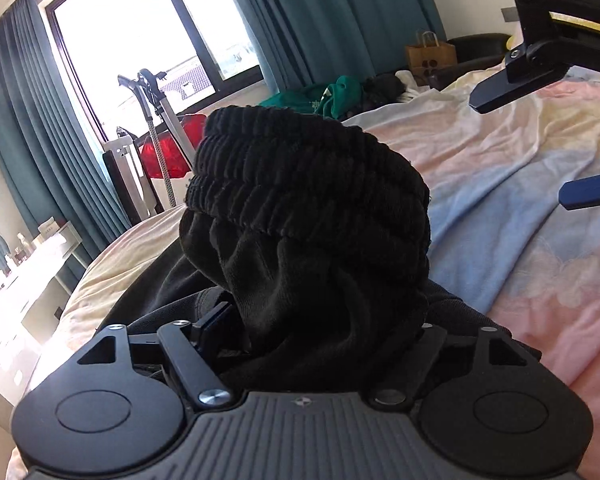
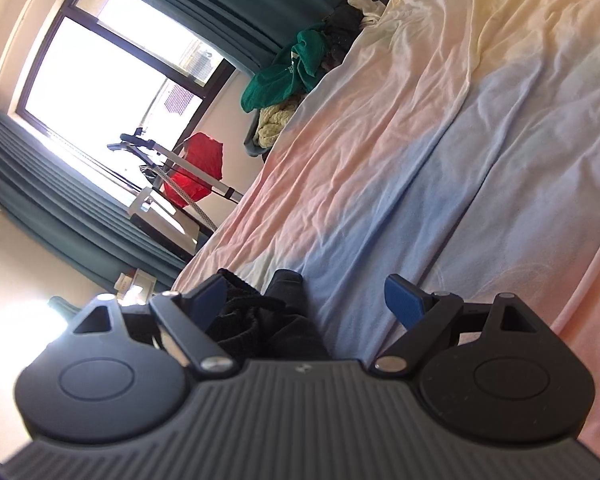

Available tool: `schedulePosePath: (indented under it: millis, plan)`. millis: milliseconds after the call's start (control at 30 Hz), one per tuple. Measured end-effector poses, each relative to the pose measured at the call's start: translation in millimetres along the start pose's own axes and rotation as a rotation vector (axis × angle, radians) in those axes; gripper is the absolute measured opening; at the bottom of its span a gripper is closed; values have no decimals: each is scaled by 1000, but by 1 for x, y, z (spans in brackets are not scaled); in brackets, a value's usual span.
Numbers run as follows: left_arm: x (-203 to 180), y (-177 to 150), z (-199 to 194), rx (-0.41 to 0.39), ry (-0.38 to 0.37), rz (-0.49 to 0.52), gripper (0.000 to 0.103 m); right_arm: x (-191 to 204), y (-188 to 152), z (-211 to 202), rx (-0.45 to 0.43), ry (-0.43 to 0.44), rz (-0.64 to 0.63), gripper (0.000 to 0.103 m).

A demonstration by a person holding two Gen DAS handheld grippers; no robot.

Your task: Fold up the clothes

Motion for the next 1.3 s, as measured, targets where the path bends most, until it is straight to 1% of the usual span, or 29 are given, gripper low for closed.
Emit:
schedulePosePath:
  millis: [67,100,167,200,267,367,467,533,600,633,700,767,833,900,933,967,1000,1100,1167,1233,1267,1300]
  plan:
    - [-2,-3,-7,0,-17,18,86,5,-2,2,13,25,-6,89]
    - [-3,-4,-11,1,-24,28,86,8,-3,4,26,48,-2,89]
    - [5,-9,-18,7,-24,36,92,14,-7,10,60,106,17,89]
    - [9,-11,-21,11,-24,35,92,18,-10,13,80,137,27,89]
    - [26,-18,-34,16,-26,25,92,24,-16,17,109,174,32,89]
    - [55,-28,-46,7,-12,-28,95,33,-26,23,145,189,13,89]
    - [84,-38,-58,-3,2,-82,95,41,-30,24,144,202,-3,89]
    - [103,-45,-66,-9,11,-117,95,47,-28,21,105,203,-14,89]
    - [122,-51,-74,-15,20,-153,95,56,-26,17,67,232,-40,89]
    - [132,-55,-78,-19,25,-171,95,62,-26,16,65,247,-62,89]
    - [151,-62,-86,-25,34,-206,97,73,-31,19,89,246,-127,89]
    - [171,-69,-94,-31,43,-242,98,81,-38,23,109,183,-226,89]
    - [179,-70,-98,-43,51,-250,99,84,-45,31,134,101,-282,89]
    - [182,-69,-102,-45,43,-258,99,80,-49,38,130,66,-267,90]
    - [183,-70,-103,-46,37,-268,99,78,-49,41,130,56,-256,92]
    - [185,-71,-104,-47,33,-278,99,76,-50,45,133,48,-247,97]
    - [188,-72,-104,-46,30,-287,99,72,-51,48,140,41,-227,98]
    - [191,-72,-102,-51,29,-302,99,54,-58,58,167,83,-97,98]
    - [193,-72,-101,-56,29,-311,99,51,-60,61,165,118,-56,99]
    - [195,-73,-100,-65,29,-321,99,61,-58,62,154,144,-93,100]
    - [196,-73,-99,-69,29,-325,99,69,-57,60,140,152,-135,100]
    - [197,-72,-98,-74,28,-330,99,77,-56,57,119,153,-183,88]
Point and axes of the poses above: each gripper's, at about its wrist camera, not at the fingertips, and z roughly the way its jaws point, x to its left, y to its top, the point moved 6 cm from there along z, roughly the way its jaws point, and after that the axes turned 13 degrees about -z, right-handed, at the moved point
